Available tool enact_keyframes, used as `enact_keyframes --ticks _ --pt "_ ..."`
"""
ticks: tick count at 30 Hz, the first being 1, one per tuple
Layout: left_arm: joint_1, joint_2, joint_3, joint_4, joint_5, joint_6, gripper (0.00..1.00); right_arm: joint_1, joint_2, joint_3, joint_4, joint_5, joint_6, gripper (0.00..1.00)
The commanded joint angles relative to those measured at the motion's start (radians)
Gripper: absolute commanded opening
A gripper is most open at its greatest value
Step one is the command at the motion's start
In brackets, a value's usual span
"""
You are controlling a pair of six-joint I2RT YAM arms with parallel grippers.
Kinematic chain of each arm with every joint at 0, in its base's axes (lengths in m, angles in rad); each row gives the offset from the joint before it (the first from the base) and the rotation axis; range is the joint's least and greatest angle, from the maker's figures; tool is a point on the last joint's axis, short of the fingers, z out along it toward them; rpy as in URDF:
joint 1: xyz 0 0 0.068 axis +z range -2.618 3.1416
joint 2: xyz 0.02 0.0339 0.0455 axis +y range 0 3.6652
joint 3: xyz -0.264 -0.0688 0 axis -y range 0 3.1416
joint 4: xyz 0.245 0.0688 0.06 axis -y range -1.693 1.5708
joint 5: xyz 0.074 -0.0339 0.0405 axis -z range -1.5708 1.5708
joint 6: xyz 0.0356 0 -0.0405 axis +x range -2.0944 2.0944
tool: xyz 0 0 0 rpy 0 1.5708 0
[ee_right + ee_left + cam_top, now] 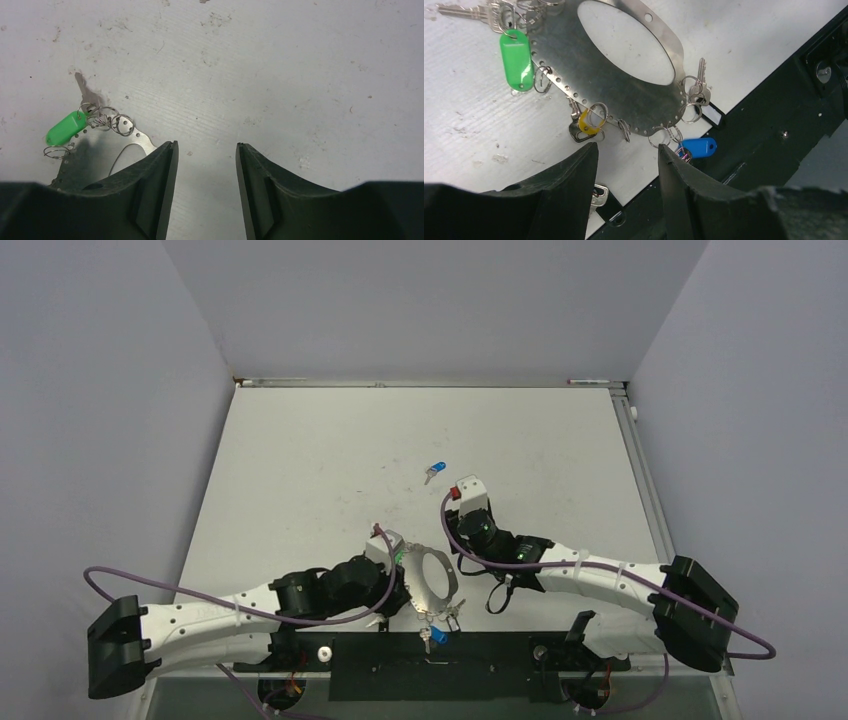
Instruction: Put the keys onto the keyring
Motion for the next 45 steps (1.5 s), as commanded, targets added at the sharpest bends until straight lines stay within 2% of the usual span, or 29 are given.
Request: enact_keyframes --ticks 1,9,14,27,36,43,45 --pt "-0.003 0.036 -0.02 0.102 0.064 -0.051 0.43 -0.005 -0.013 -0.012 0.023 0.035 0.027 0.47" --pt "-0.003 0.135 -0.01 0.136 0.078 -0.083 0.39 -0.005 -0.023 -0.027 0.016 0.023 0.039 0.47" --pt "-0.003 0.169 -0.027 0.188 0.077 -0.096 0.33 -0.006 -0.031 -0.039 0.012 0.021 0.046 0.47" --pt "-0.003 0.247 -0.042 0.226 0.072 -0.087 0.27 -0.008 -0.021 -0.043 0.017 0.014 0.041 0.47" --pt "-0.003 0.298 -0.075 0.341 0.07 -0.091 0.22 -0.008 -0.021 -0.045 0.016 0.008 0.039 0.47" --pt "-0.003 0.319 -0.099 0.412 0.073 -0.073 0.0 -0.008 -0.026 -0.045 0.012 0.005 0.039 0.47" --pt "-0.003 0.314 -0.099 0.408 0.074 -0.052 0.0 -0.009 -0.032 -0.043 0.01 0.002 0.038 0.47"
